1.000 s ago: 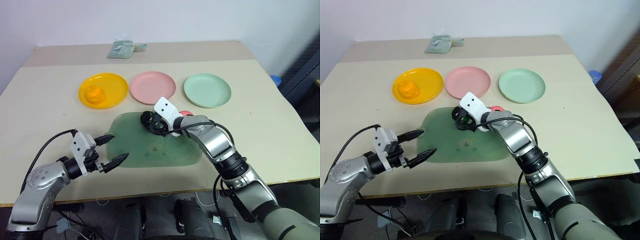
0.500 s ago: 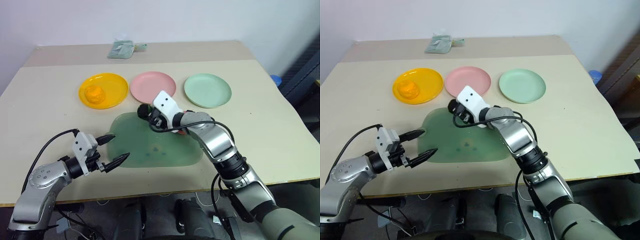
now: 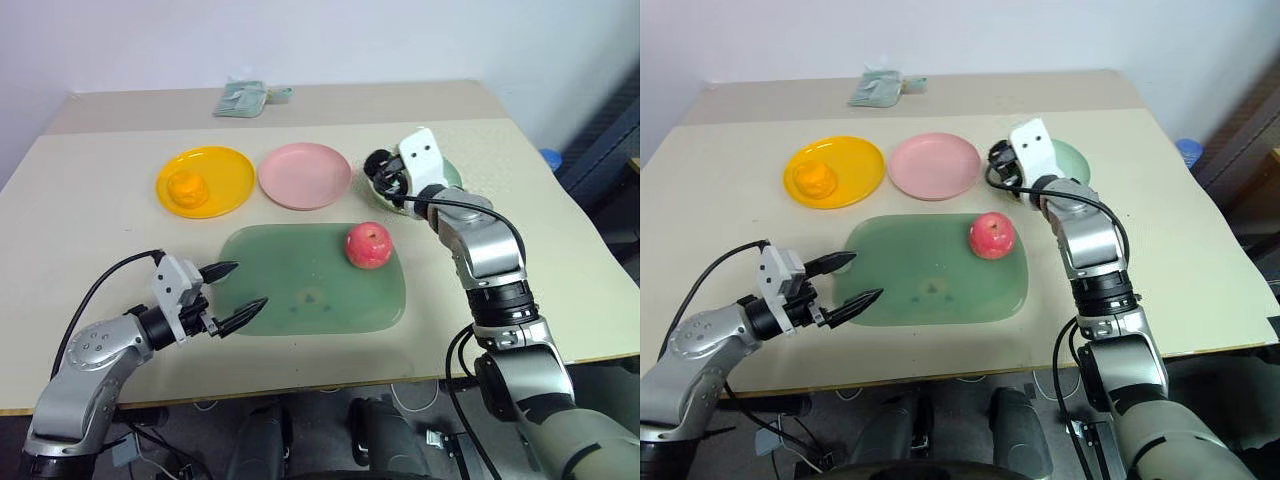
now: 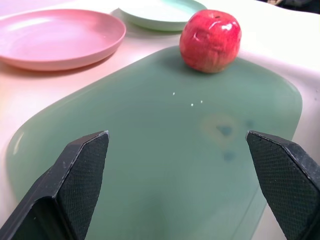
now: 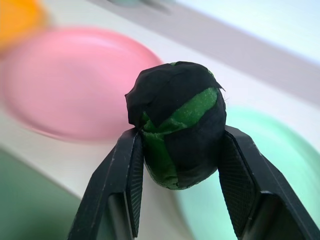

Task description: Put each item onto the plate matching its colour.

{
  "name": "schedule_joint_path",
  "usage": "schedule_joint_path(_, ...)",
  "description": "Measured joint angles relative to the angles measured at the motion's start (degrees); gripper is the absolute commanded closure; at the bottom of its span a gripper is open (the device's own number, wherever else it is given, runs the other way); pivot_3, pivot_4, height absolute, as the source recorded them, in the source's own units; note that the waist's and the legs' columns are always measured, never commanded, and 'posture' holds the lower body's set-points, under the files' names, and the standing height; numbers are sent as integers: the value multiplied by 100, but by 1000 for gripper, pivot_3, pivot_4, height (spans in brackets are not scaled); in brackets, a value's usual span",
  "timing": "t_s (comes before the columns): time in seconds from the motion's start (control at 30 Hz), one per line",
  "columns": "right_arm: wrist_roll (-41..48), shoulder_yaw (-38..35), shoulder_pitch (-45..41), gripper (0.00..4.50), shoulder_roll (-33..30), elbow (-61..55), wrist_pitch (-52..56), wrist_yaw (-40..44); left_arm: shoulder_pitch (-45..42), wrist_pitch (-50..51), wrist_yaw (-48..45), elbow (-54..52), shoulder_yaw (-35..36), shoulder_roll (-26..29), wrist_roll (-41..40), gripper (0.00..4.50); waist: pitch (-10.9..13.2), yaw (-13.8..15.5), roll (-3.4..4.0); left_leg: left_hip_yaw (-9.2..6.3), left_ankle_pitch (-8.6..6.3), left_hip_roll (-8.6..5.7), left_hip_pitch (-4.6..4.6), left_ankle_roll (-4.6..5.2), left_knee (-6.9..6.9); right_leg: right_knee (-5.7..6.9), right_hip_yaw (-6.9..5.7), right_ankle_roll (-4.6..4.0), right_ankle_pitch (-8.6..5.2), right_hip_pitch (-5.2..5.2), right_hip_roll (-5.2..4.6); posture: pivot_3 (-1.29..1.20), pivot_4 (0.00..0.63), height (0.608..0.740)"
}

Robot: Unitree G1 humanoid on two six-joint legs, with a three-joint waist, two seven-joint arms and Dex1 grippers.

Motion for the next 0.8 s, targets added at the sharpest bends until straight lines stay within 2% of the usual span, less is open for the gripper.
schedule_joint_path(0.33, -24, -106, -46, 2515, -46, 807, -387, -115, -123, 148, 74, -30, -169, -72, -2, 0, 4, 10, 7, -1, 0, 1, 0, 0, -1, 0, 2, 2, 1, 0, 2, 0, 150, 740)
schedule_joint_path(0.43, 28, -165, -46, 1587, -35, 921, -461, -119, -199, 287, 174, -172, -231, -103, -15, 0, 4, 16, 7, -1, 0, 1, 0, 0, -1, -1, 2, 2, 1, 1, 2, 0, 150, 740)
schedule_joint_path(0.53, 80, -264, -48, 120, -32, 970, -561, -143, -299, 397, 250, -256, -234, -104, -85, 0, 5, 12, 8, -2, 0, 1, 0, 0, -1, 0, 2, 3, 1, 1, 4, 0, 150, 740)
schedule_joint_path(0.8, 85, -272, -43, 45, -35, 956, -966, -250, -299, 581, 342, -364, -235, -104, -203, 0, 5, 5, 9, -2, 0, 2, 0, 0, -1, -1, 2, 3, 1, 0, 6, 0, 150, 740)
